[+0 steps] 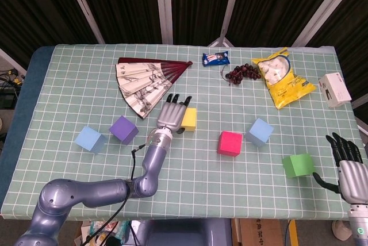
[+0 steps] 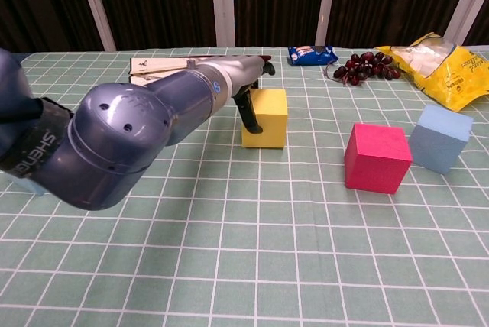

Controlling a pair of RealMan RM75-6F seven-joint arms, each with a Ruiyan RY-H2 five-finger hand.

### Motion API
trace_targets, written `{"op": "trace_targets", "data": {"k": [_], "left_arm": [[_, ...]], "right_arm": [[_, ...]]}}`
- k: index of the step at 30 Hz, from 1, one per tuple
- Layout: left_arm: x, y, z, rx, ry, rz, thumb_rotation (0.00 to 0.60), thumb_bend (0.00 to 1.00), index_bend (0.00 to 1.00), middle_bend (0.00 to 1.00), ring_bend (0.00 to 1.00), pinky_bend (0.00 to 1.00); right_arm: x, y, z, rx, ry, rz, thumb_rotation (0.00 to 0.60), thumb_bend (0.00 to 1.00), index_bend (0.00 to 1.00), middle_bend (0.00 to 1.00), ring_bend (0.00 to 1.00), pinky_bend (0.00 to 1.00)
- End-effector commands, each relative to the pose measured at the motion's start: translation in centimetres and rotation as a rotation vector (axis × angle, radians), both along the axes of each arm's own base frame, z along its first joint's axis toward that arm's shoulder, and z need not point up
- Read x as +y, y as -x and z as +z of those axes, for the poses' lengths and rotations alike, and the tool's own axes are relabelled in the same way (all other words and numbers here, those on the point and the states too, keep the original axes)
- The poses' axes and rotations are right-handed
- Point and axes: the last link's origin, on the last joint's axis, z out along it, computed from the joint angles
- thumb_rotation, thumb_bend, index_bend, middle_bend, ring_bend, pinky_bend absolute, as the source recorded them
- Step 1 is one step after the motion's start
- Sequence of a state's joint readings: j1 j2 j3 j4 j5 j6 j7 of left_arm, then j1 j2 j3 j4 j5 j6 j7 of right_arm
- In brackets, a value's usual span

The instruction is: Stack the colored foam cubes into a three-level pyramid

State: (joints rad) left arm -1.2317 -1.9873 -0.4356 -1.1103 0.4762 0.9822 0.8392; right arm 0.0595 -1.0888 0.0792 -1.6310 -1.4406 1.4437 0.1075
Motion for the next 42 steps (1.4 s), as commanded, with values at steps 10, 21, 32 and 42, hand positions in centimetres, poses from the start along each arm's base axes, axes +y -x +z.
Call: {"op": "trace_targets", "data": {"k": [10,21,32,42], "left_arm": [[0.4,-0.2,-0.7,-0.017,0.008,0.004,0.6,0.36,0.03,0.4,0.07,0.05],[0.6,-0.7,-1.0,-0.025,0.01,-0.008,0.6,0.36,0.03,0.4,0.07,0.05],[0.5,-0.7,-1.0,-0.01,0.012,-0.007,0.6,0.21,0.0,0.12,0.06,0.04],[0.4,0.0,0.4,-0.013,-0.007,0.001,0.6,0.15,0.0,0.01,0.04,0.04]], "right_arm": [[-0.1,0.0,0.0,-0.001,0.002,-0.003,0.6,0.24,0.0,0.0,0.0,0.0],[-0.1,0.0,0.0,-0.004,0.002,-0.005,0.6,0.24,0.0,0.0,0.0,0.0],[-0.1,0.1,0.0,-0.003,0.001,-0.005,0.6,0.24,0.0,0.0,0.0,0.0],[0.0,0.0,0.0,-0.002,0.001,-0.003,0.6,0.24,0.0,0.0,0.0,0.0]]}}
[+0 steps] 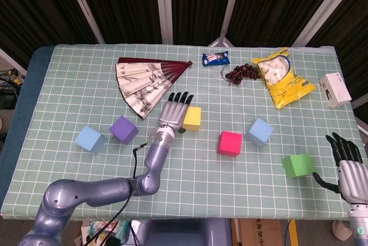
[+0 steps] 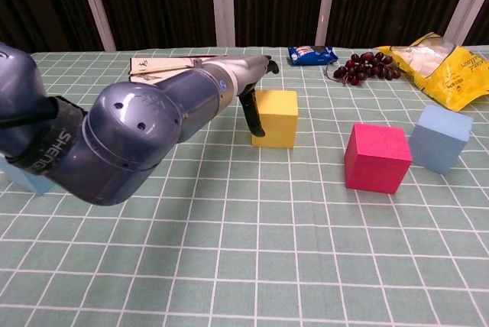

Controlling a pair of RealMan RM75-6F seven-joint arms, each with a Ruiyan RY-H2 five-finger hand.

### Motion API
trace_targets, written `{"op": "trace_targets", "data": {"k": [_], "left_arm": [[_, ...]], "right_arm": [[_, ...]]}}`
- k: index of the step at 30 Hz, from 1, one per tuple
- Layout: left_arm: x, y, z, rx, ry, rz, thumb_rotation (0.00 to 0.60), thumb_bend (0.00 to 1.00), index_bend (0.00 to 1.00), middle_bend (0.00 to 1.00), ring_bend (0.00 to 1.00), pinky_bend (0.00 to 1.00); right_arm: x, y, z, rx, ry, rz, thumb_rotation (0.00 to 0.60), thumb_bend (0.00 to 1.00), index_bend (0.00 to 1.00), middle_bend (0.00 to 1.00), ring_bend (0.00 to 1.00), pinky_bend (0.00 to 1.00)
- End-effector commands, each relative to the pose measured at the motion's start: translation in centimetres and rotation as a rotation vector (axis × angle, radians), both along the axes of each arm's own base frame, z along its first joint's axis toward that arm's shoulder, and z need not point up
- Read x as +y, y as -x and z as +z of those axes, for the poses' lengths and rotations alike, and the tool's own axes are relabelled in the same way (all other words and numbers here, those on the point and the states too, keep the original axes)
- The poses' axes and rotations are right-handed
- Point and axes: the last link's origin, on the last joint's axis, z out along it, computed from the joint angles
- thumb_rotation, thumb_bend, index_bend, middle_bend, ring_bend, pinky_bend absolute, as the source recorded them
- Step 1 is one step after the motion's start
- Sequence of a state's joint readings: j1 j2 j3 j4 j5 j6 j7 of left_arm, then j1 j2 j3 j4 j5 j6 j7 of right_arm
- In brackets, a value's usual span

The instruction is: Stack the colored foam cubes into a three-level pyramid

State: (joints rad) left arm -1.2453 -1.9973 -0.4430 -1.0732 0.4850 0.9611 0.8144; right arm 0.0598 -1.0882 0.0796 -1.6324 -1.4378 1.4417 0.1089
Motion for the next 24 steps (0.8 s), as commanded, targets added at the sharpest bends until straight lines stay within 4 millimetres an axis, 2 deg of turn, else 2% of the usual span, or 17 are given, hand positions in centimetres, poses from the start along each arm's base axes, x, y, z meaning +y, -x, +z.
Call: {"op": "trace_targets", "data": {"k": [1,6,14,24], "left_arm": [[-0.1,0.4,0.8,-0.002,-0.006,0.002,0.6,0.15,0.0,0.01,0.04,0.04],[-0.4,1.5,2.9,-0.015,-0.022,-0.003,0.6,0.14,0.0,0.02,0.04,0.04],[-2.3,5.3,7.0,0.018,-0.002,-0.005,0.6,0.12,0.0,0.03,0.04,0.04],[-4.1,9.2,11.1,0.079,-0.001,-0.04,0.6,0.1,0.0,0.03,0.04,0.04]], "right_arm": [[0.0,0.0,0.0,0.001,0.002,0.0,0.6,0.24,0.0,0.0,0.0,0.0],[0.1,0.1,0.1,0.002,0.005,-0.002,0.6,0.24,0.0,0.0,0.0,0.0],[0.1,0.1,0.2,0.003,0.007,-0.001,0.6,0.24,0.0,0.0,0.0,0.0],[0.2,0.0,0.2,0.016,0.013,0.002,0.6,0.24,0.0,0.0,0.0,0.0]]}}
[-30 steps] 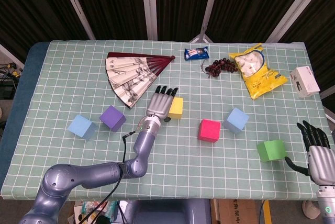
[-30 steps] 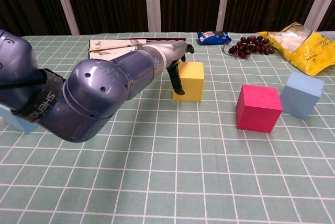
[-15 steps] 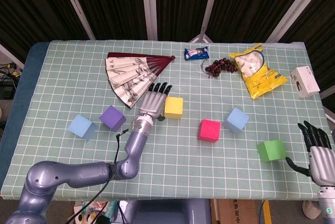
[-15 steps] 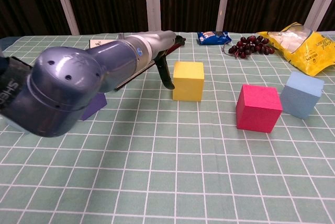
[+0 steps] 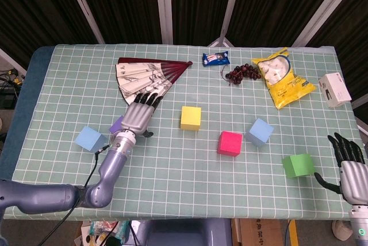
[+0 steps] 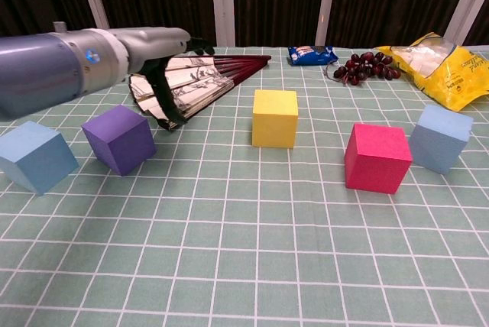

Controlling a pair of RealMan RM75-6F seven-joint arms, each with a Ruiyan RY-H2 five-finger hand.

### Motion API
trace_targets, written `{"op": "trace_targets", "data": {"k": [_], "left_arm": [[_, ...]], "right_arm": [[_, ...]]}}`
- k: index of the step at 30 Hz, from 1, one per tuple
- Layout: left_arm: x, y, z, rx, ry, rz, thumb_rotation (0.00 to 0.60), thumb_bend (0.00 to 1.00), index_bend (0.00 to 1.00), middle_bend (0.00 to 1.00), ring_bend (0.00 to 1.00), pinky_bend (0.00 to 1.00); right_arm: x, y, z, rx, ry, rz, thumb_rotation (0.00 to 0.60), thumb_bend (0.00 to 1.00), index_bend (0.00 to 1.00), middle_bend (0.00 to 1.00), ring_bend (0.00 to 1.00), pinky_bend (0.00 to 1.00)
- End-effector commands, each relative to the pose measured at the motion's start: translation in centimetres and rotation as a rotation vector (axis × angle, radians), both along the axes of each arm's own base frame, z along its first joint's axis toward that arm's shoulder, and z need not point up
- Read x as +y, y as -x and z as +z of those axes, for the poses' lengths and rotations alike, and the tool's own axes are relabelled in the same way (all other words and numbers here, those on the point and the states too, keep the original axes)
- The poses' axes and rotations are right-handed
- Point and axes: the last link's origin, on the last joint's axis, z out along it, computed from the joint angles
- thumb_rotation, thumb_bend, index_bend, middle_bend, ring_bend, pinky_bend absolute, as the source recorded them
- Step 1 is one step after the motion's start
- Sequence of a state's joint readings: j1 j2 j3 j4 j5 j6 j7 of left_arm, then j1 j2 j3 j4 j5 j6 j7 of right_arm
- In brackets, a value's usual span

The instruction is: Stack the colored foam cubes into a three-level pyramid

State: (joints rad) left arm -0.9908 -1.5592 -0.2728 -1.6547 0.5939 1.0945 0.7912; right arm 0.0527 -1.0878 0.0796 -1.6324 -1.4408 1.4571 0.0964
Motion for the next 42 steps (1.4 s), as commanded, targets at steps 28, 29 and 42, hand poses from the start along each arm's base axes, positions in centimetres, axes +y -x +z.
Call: {"op": "trace_targets", "data": {"k": [28,29,42], "left_arm": [[-1.5,9.3,6.5,0.246,0.135,-0.087,0.6,0.03,0.0,0.03,0.04,0.04],[-1.4,9.4,6.5,0.256,0.134,-0.093,0.6,0.03,0.0,0.03,0.04,0.04],[0.4,9.9,3.7,0.296,0.158,-0.131,0.6,0.03,0.0,0.03,0.04,0.04]], "right_arm": [[0.1,-0.1,-0.2,0.015,0.004,0.005,0.6,0.24,0.0,0.0,0.0,0.0],[0.1,-0.1,-0.2,0.016,0.005,0.005,0.6,0.24,0.0,0.0,0.0,0.0],[0.1,-0.1,-0.3,0.018,0.004,0.003,0.6,0.24,0.0,0.0,0.0,0.0]]}}
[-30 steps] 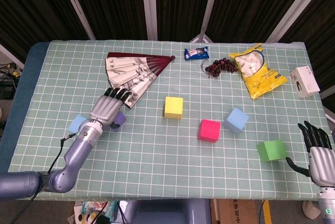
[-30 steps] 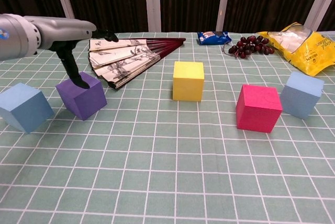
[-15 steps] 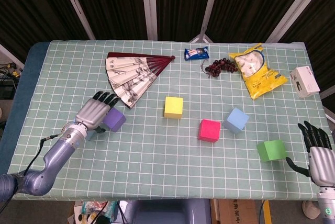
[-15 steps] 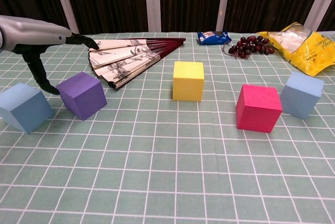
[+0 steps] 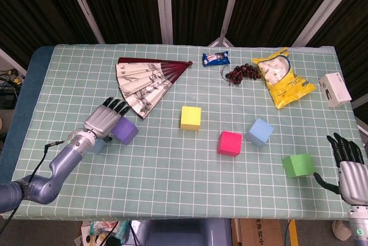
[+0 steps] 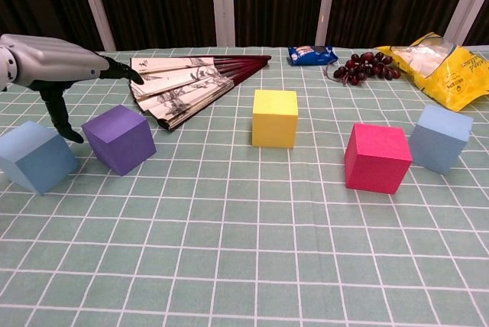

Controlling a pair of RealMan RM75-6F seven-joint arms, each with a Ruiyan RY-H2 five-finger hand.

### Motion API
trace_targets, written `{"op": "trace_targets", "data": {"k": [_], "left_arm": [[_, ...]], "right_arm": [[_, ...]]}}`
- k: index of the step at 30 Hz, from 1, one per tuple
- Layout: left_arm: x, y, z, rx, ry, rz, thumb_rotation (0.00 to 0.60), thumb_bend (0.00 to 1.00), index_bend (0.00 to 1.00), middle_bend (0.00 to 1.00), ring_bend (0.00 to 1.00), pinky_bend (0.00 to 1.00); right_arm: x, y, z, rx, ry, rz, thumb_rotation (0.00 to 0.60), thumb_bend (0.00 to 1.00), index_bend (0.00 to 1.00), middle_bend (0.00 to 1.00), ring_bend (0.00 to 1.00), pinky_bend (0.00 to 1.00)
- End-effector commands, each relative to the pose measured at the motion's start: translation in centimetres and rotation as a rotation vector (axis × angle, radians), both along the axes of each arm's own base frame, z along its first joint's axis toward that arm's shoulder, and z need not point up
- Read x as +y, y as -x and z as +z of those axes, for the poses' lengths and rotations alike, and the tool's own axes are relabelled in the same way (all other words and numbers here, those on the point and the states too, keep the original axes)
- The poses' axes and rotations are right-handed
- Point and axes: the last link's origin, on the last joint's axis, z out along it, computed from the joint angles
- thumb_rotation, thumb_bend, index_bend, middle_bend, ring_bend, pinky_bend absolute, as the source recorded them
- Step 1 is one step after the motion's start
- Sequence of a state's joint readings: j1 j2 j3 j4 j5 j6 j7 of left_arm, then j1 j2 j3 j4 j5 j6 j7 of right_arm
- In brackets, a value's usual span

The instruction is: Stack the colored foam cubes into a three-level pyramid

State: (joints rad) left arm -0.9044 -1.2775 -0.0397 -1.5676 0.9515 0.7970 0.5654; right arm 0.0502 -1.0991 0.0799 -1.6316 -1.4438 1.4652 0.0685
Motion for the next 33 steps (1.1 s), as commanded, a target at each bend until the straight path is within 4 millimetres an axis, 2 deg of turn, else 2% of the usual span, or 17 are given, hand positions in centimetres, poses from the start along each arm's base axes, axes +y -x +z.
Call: {"op": "trace_targets", "data": {"k": [1,4,7,11,15,20,25,33], "left_arm": [[0.2,-0.3,-1.4,-0.011,0.017,-0.002,0.6,0.03,0.0,0.03,0.04,0.04],[0.2,-0.6,-2.2,-0.019,0.03,-0.005,0.6,0.05,0.0,0.05,0.04,0.04],[0.2,-0.9,-2.8,-0.023,0.04,-0.011,0.6,0.08,0.0,0.13,0.04,0.04],[0.1,-1.3,-3.2,-0.051,0.044,-0.009,0.6,0.12,0.0,0.35,0.07,0.05],[0.3,-1.2,-3.0,-0.072,0.033,0.004,0.6,0.17,0.01,0.47,0.11,0.06],[0.4,-1.5,-2.7,-0.12,0.015,0.036,0.6,0.21,0.02,0.49,0.12,0.06],[0.7,-3.1,-2.7,-0.187,-0.017,0.079,0.6,0.22,0.02,0.49,0.12,0.06],[1.9,-7.4,-3.7,-0.237,-0.056,0.164,0.6,0.23,0.03,0.47,0.12,0.06]], "right_arm": [[0.0,0.0,0.0,0.0,0.0,0.0,0.6,0.24,0.0,0.0,0.0,0.0],[0.0,0.0,0.0,-0.001,0.001,-0.001,0.6,0.24,0.0,0.0,0.0,0.0],[0.0,0.0,0.1,-0.002,0.002,-0.001,0.6,0.24,0.0,0.0,0.0,0.0],[0.0,0.1,0.1,-0.004,0.002,-0.003,0.6,0.24,0.0,0.0,0.0,0.0],[0.0,0.1,0.1,-0.007,0.001,-0.003,0.6,0.24,0.0,0.0,0.0,0.0],[0.0,0.1,0.1,-0.008,0.0,-0.002,0.6,0.24,0.0,0.0,0.0,0.0],[0.0,0.1,0.1,-0.009,-0.002,-0.002,0.6,0.24,0.0,0.0,0.0,0.0],[0.1,0.0,0.1,-0.008,-0.001,-0.002,0.6,0.24,0.0,0.0,0.0,0.0]]}}
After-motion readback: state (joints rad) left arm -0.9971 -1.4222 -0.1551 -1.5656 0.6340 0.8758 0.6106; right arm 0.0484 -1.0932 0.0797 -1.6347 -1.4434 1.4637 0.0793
